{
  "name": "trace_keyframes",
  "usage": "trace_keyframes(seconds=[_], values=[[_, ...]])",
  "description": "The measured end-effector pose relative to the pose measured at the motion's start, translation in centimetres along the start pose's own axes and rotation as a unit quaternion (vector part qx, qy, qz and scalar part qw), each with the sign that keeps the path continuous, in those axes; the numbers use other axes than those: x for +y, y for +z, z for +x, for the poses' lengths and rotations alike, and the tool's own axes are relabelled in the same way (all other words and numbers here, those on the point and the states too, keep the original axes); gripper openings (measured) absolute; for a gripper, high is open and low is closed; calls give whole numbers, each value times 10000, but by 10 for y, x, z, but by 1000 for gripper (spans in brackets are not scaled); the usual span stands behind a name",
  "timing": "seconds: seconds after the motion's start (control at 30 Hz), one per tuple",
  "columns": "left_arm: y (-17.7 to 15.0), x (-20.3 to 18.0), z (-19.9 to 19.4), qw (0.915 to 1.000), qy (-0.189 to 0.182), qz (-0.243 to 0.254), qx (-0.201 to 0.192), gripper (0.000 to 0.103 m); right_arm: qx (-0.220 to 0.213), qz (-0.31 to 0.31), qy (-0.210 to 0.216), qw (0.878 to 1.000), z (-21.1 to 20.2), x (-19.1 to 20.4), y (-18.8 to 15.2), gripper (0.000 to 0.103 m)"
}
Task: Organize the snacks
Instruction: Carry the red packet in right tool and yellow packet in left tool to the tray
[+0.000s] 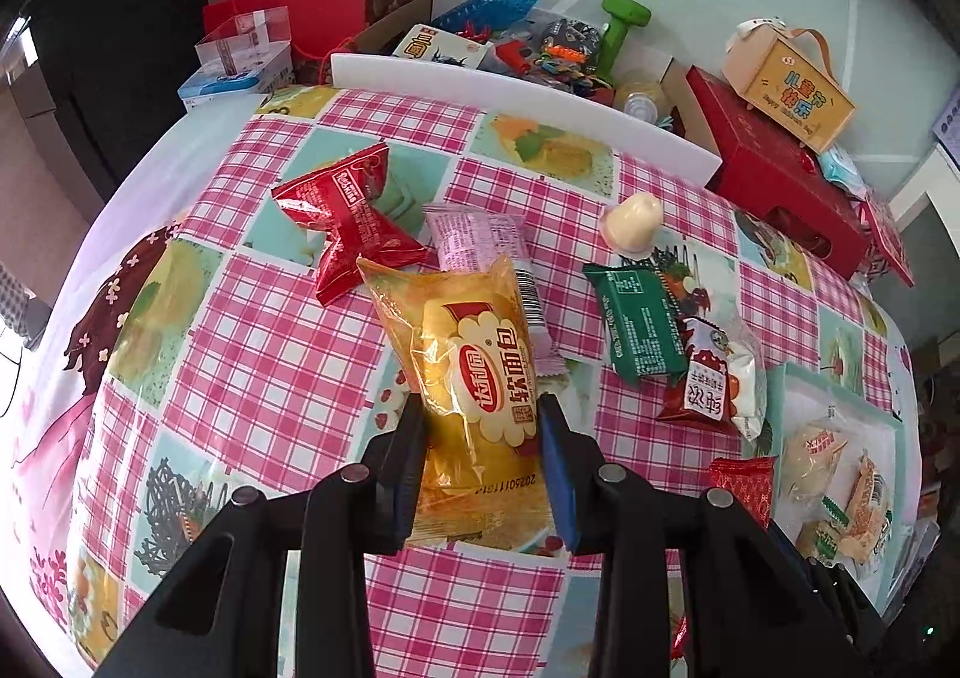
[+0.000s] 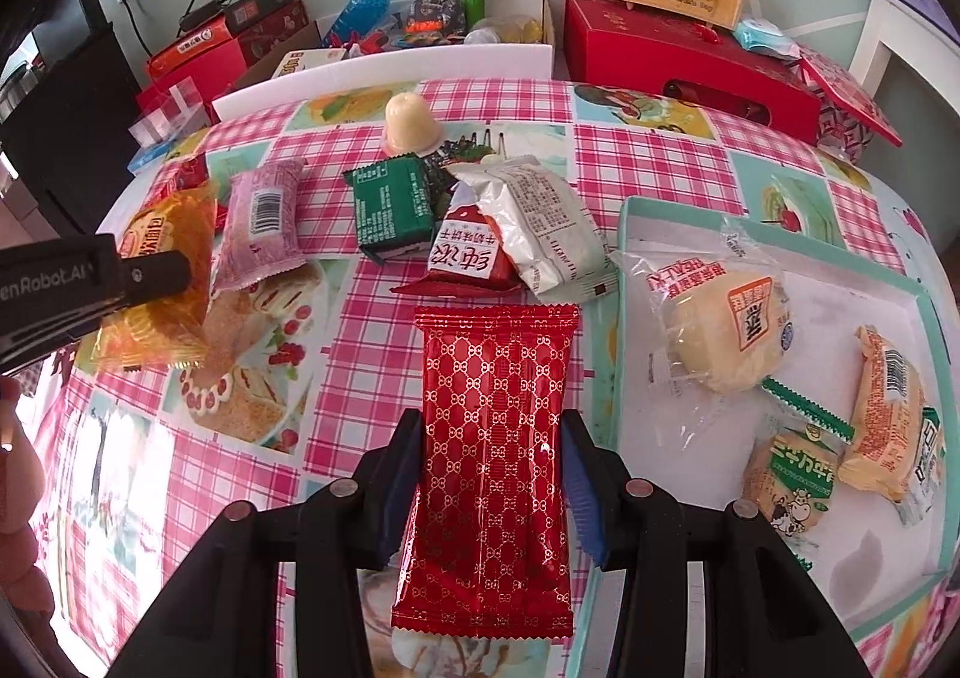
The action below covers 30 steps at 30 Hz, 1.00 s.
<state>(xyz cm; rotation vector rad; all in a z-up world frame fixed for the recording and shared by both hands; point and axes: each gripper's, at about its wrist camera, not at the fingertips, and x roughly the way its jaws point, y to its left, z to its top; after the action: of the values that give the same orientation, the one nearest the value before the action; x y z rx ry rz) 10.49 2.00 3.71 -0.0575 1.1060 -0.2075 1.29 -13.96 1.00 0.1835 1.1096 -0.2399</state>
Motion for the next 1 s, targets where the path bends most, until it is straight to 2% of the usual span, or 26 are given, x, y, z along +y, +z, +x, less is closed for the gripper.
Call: trace_keyframes(seconds=[0.33, 0.57, 0.7, 0.83, 1.0], values=[[-2, -28, -16, 9992, -190, 299, -169, 37, -344, 345, 9, 9988, -30, -30, 4, 47], [-8, -65, -31, 9958, -509, 712, -272, 37, -589, 950, -184, 9936, -52, -80, 6, 47], [-18, -97, -38, 9902, -815, 1103, -280, 37, -593, 1496, -513, 9856, -57, -127, 0, 47], [-34, -135, -43, 9808, -1138, 1570, -224, 37, -596, 1980, -763, 9754, -62, -168, -9, 47], [-57, -179, -44, 9680, -1407, 2078, -86, 37, -623, 2187, -786, 9706, -65, -190, -14, 48]])
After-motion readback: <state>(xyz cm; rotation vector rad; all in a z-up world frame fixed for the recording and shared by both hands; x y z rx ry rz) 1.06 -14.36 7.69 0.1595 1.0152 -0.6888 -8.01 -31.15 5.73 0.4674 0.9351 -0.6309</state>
